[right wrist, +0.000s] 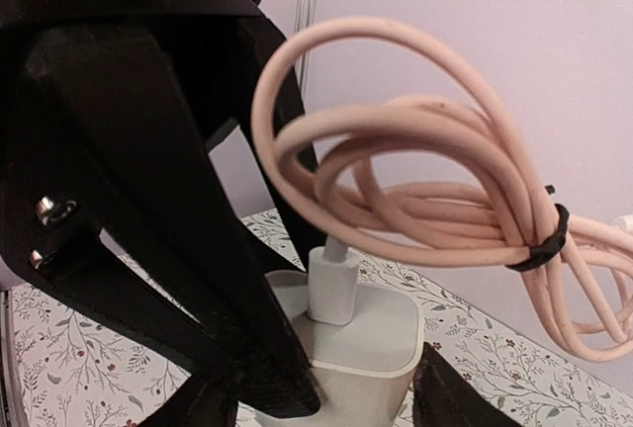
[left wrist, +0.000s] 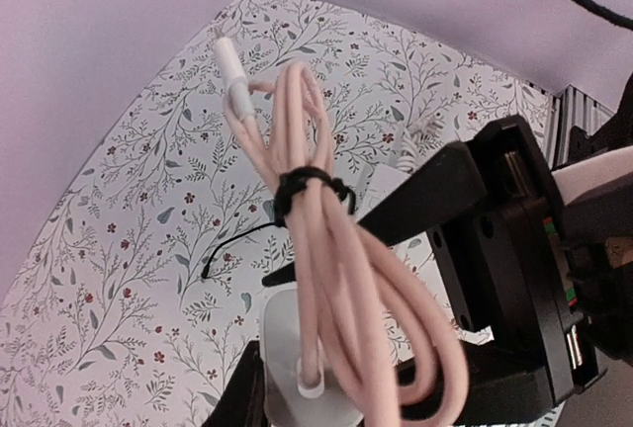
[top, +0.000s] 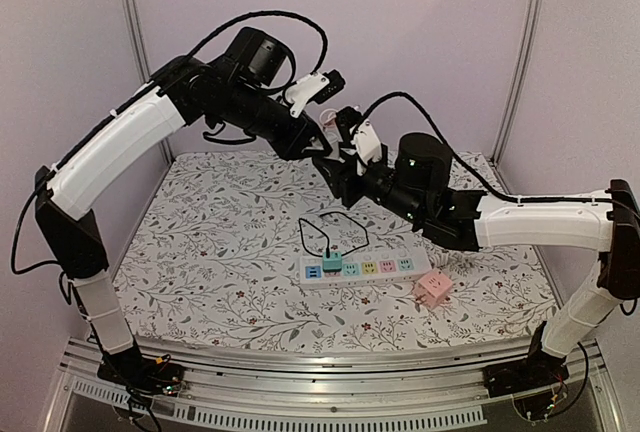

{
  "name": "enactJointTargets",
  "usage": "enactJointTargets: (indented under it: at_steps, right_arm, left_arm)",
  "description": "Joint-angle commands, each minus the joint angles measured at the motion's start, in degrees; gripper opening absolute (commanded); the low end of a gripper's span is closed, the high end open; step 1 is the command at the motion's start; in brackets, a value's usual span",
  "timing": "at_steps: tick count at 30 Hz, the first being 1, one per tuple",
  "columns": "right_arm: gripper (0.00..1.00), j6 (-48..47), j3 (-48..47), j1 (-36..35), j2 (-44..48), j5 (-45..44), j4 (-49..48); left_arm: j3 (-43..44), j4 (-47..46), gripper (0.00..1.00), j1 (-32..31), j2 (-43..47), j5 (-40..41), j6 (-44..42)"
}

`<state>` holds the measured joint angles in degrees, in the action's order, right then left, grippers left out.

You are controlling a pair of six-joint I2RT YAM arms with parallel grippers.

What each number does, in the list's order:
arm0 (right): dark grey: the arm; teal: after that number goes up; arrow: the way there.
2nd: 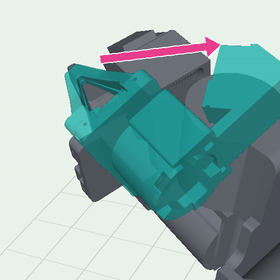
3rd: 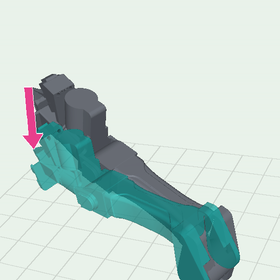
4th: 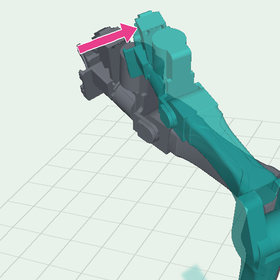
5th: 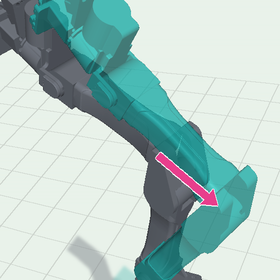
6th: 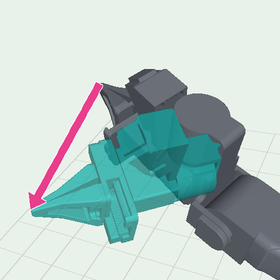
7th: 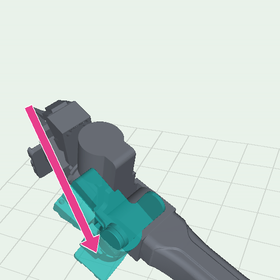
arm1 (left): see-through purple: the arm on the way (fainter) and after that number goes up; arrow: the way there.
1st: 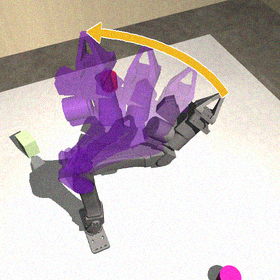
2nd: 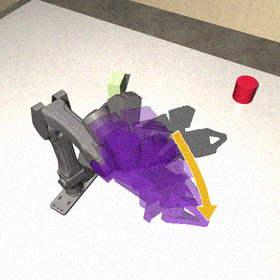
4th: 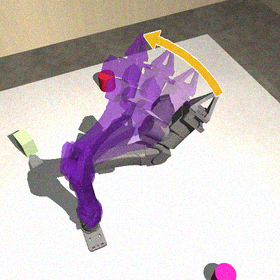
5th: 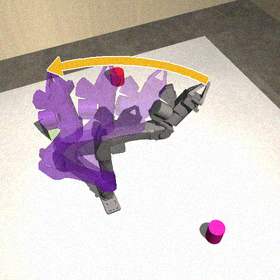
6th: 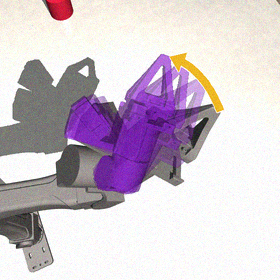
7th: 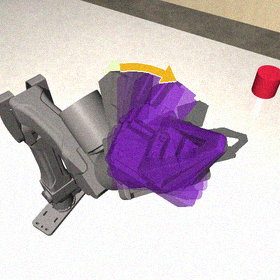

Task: Insert the plug

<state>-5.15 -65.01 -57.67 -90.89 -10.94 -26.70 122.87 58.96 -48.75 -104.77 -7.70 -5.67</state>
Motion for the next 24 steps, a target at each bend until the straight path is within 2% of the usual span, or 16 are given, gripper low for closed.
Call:
enactJointTargets:
  at_steps: [1,2,4,8,9,12,17,24]
  right_arm:
    - [0.95,-0.06,2.69,-0.18,2.97,2.68,-1.2]
    - [0.98,0.42,3.76,0.11,4.27,3.19,-0.1]
    - [0.99,0.75,5.3,1.75,8.12,8.35,4.46]
    - [0.99,4.56,3.93,8.8,16.69,32.58,18.1]
    - [0.99,6.32,3.15,10.13,17.41,36.25,20.55]
    - [0.99,7.28,2.25,11.19,19.16,37.68,26.01]
    - [0.99,5.33,0.42,11.38,20.04,42.51,28.83]
    - [0.92,2.72,-7.58,11.43,13.37,44.15,32.87]
  left_arm:
    - [1.44,4.85,0.0,0.86,-0.45,-1.14,-4.93]
    - [1.57,5.54,0.0,1.16,-0.17,-1.99,-5.82]
    - [2.47,7.39,0.0,1.74,0.23,-4.55,-7.71]
    - [5.31,12.41,0.0,1.95,0.28,-10.65,-12.07]
    - [5.91,13.43,0.0,1.92,0.15,-12.24,-12.77]
    - [7.56,15.54,0.0,1.37,-0.15,-15.5,-13.71]
    - [9.58,17.2,0.0,0.27,-0.66,-16.68,-15.24]
    - [10.02,19.91,0.0,-1.81,-1.52,-18.63,-17.57]
